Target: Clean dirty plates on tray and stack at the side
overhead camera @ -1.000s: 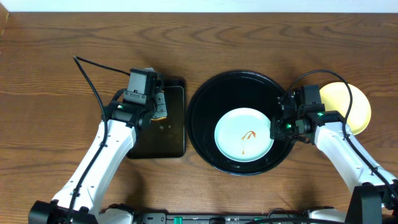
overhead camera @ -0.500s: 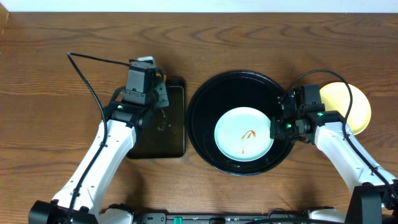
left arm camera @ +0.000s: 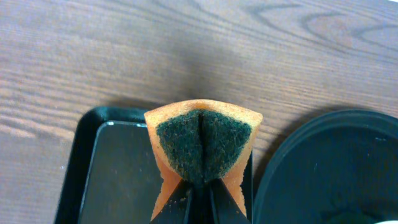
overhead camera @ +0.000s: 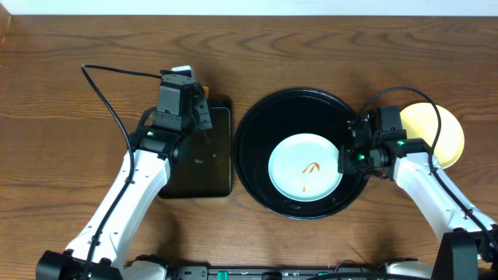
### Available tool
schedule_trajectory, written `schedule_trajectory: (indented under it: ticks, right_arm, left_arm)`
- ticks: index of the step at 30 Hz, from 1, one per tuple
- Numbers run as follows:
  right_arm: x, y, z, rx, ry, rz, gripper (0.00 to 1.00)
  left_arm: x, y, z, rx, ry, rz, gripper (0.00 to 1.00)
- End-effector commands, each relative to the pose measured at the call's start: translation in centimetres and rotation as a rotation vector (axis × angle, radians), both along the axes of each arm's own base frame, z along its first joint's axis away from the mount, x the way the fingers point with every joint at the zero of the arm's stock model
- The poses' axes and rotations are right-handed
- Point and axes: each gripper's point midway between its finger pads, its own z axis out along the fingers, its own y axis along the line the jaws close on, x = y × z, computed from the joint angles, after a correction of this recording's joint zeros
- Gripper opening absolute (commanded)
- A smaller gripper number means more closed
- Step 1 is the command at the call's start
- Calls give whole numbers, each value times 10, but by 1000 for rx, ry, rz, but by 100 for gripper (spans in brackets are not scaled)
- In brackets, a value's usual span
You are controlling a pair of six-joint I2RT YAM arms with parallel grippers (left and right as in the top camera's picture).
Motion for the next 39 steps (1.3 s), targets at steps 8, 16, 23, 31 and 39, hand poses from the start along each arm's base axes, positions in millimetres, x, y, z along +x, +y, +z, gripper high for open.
schedule_trajectory:
  ticks: [8, 16, 23, 31, 39]
  right_arm:
    - [-3, 5, -1, 13, 8, -2, 1]
    - [-3, 8, 0, 31, 14, -8, 1]
    - [-6, 8, -1, 32, 25, -8, 1]
    - [-6, 8, -1, 32, 24, -7, 1]
    - [-1, 10, 0, 41, 6, -5, 1]
  left_arm:
    - [-40, -14, -34, -256, 261, 161, 7]
    - [-58, -13, -74, -264, 438, 255, 8]
    - [-61, -18, -83, -300, 485, 274, 7]
    - [-48, -86, -48, -515, 421, -93, 7]
    - [-65, -168, -35, -506, 351, -340, 7]
